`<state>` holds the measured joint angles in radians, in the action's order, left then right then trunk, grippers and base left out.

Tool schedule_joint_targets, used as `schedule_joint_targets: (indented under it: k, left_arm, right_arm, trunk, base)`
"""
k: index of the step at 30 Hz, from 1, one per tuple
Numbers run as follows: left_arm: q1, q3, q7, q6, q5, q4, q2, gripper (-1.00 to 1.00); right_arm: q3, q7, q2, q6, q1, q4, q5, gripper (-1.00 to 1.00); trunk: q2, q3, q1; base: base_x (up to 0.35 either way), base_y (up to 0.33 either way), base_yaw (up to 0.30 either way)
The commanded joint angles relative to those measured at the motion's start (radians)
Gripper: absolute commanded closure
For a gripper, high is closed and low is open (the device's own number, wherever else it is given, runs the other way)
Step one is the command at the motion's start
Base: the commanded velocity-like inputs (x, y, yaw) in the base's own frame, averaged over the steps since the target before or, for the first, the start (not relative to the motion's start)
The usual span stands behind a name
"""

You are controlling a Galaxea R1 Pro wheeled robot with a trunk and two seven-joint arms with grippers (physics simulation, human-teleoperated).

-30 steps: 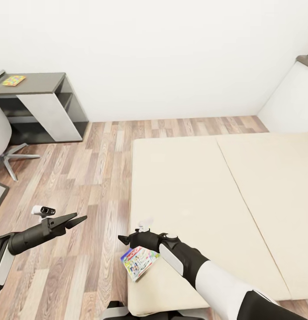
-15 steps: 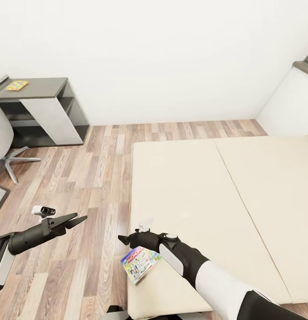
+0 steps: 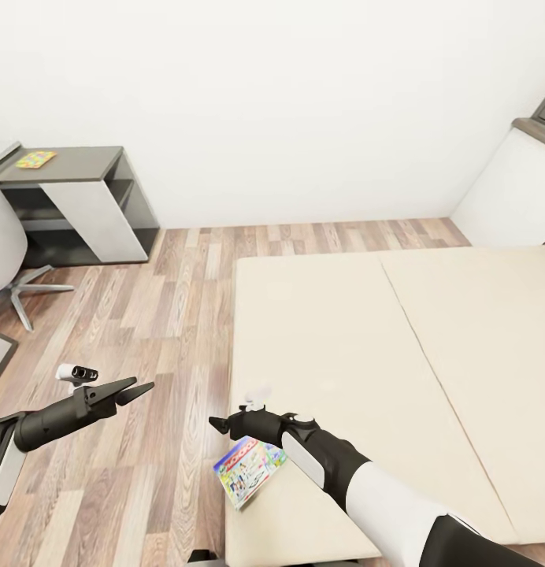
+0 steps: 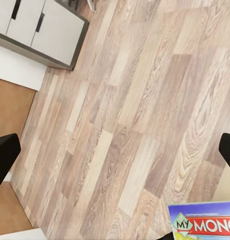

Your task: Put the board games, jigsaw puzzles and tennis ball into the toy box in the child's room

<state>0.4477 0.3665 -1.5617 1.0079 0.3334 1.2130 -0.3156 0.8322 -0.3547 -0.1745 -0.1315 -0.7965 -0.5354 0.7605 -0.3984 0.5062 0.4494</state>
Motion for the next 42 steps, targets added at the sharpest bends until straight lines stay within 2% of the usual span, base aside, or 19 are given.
schedule_joint_targets:
  k: [1,42]
  left_arm:
    - [0.0,0.001,-0.004,0.011,-0.001,0.0,0.0,-1.0]
    - [0.0,0.0,-0.003,0.011,-0.001,0.0,0.0,-1.0]
  right_arm:
    - [0.003,-0.001,0.0,-0.003,-0.001,0.0,0.009,-1.0]
    - [0.002,-0.001,0.0,-0.004,-0.001,0.001,0.009,-1.0]
  trunk:
    - [-0.002,0.0,0.001]
    - [-0.002,-0.067,0.001]
  base:
    - [0.0,0.0,0.0]
    - [0.0,0.0,0.0]
